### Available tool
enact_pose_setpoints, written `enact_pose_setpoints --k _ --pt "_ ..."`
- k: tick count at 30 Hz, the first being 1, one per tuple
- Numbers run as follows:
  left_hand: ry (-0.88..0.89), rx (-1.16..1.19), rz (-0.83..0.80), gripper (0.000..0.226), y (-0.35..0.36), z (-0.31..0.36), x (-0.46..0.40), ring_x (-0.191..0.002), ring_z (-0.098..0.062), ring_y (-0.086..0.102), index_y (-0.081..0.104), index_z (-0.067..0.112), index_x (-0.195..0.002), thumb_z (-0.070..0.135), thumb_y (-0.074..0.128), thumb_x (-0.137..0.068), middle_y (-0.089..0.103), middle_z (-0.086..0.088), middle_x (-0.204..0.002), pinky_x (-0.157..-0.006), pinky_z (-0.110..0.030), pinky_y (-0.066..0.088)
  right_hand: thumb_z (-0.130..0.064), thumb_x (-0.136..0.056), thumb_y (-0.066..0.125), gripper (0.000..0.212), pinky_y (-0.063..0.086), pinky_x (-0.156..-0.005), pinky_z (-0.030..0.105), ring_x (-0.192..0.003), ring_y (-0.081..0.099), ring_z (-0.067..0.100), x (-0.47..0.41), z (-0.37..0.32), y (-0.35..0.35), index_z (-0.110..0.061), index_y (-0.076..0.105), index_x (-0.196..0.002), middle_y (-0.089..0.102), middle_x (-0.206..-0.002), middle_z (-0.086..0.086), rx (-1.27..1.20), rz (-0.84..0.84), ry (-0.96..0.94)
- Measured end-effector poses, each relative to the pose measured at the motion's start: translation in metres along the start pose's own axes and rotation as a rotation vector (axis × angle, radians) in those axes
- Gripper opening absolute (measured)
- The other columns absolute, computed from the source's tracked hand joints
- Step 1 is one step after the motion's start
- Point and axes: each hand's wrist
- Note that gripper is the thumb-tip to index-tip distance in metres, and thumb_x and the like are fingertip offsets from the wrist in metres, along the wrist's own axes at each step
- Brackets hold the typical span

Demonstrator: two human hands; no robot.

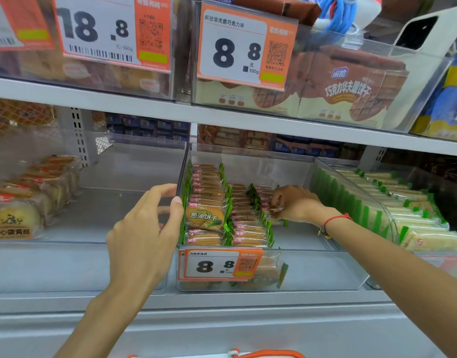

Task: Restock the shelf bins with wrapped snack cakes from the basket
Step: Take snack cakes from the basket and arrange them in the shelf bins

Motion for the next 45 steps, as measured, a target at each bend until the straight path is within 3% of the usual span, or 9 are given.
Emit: enact_pose_setpoints --k 12,19,24,26,30,33,40,43,45 --pt "0.022 0.017 0.006 0.02 0.0 0.0 -0.001 -0.066 -0.002 0.052 0.055 0.036 -0.113 0.037 0.043 -0.097 0.056 0.021 -0.085 -0.063 -0.028 0.029 -0.026 -0.081 0.07 0.022 0.043 -0.073 0.026 -0.09 0.056 0.014 0.034 0.0 -0.011 -0.028 0.064 -0.102 0.059 -0.102 -0.008 -0.079 0.155 -0.056" --pt "0.13 0.169 -0.035 0.033 -0.016 -0.003 0.007 -0.093 -0.005 0.059 0.051 0.026 -0.124 0.033 0.058 -0.092 0.059 0.017 -0.116 -0.078 -0.025 0.044 -0.024 -0.083 0.07 0.016 0.052 -0.075 0.032 -0.08 0.057 0.007 0.12 -0.037 -0.037 -0.036 0.061 -0.089 0.063 -0.093 -0.012 -0.183 0.239 -0.242" --pt "0.35 0.013 -0.022 0.027 -0.042 -0.011 0.067 -0.084 -0.004 0.055 0.059 0.03 -0.112 0.028 0.068 -0.086 0.059 0.019 -0.099 -0.065 -0.026 0.044 -0.028 -0.082 0.071 0.015 0.049 -0.066 0.031 -0.069 0.053 0.003 0.186 -0.067 -0.023 -0.032 0.066 -0.095 0.056 -0.075 -0.019 -0.198 0.199 -0.346" --pt "0.356 -0.109 -0.16 0.026 -0.047 -0.018 0.095 -0.081 -0.003 0.053 0.06 0.033 -0.111 0.031 0.067 -0.086 0.056 0.022 -0.095 -0.063 -0.025 0.039 -0.032 -0.083 0.068 0.02 0.048 -0.07 0.029 -0.074 0.052 0.004 0.204 -0.076 -0.004 -0.033 0.064 -0.103 0.055 -0.081 -0.019 -0.118 0.013 -0.34" --pt "0.252 -0.364 -0.597 0.036 -0.039 -0.044 0.139 -0.116 -0.007 0.053 0.049 0.036 -0.128 0.041 0.053 -0.093 0.054 0.02 -0.127 -0.085 -0.027 0.044 -0.038 -0.089 0.062 0.033 0.043 -0.084 0.031 -0.103 0.055 0.016 0.222 -0.09 0.051 -0.027 0.057 -0.12 0.062 -0.114 -0.006 0.007 -0.424 -0.292" --pt "0.187 -0.489 -0.826 0.041 -0.028 -0.074 0.17 -0.124 -0.015 0.049 0.047 0.033 -0.133 0.039 0.049 -0.093 0.052 0.01 -0.136 -0.094 -0.031 0.043 -0.034 -0.09 0.06 0.035 0.043 -0.091 0.032 -0.116 0.053 0.02 0.23 -0.096 0.104 -0.023 0.057 -0.124 0.06 -0.123 0.0 -0.021 -0.591 -0.234" --pt "0.267 -0.663 -1.208 0.055 -0.019 -0.159 0.237 -0.145 -0.016 0.017 0.025 0.037 -0.148 0.055 0.032 -0.097 0.018 0.011 -0.157 -0.118 -0.038 0.017 -0.027 -0.094 0.053 0.038 0.041 -0.093 0.034 -0.122 0.047 0.028 0.277 -0.101 0.202 -0.02 0.049 -0.131 0.049 -0.135 0.008 -0.164 -0.697 -0.195" --pt "0.354 -0.693 -1.154 0.053 -0.027 -0.169 0.255 -0.137 -0.016 0.038 0.043 0.043 -0.138 0.059 0.025 -0.091 0.039 0.009 -0.149 -0.115 -0.035 0.002 -0.028 -0.093 0.057 0.059 0.04 -0.101 0.043 -0.132 0.038 0.028 0.302 -0.107 0.228 -0.026 0.031 -0.145 0.034 -0.147 0.005 -0.19 -0.652 -0.337" --pt "0.327 -0.673 -1.134 0.047 -0.028 -0.166 0.256 -0.141 -0.016 0.03 0.043 0.041 -0.139 0.055 0.036 -0.094 0.034 0.009 -0.151 -0.114 -0.035 -0.001 -0.03 -0.09 0.062 0.072 0.037 -0.104 0.043 -0.138 0.029 0.025 0.311 -0.113 0.239 -0.03 0.022 -0.15 0.023 -0.154 0.003 -0.128 -0.58 -0.481"
Point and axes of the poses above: each hand's wrist, its own x-axis away from the middle knuckle, its own y-axis out of the palm, z = x × y
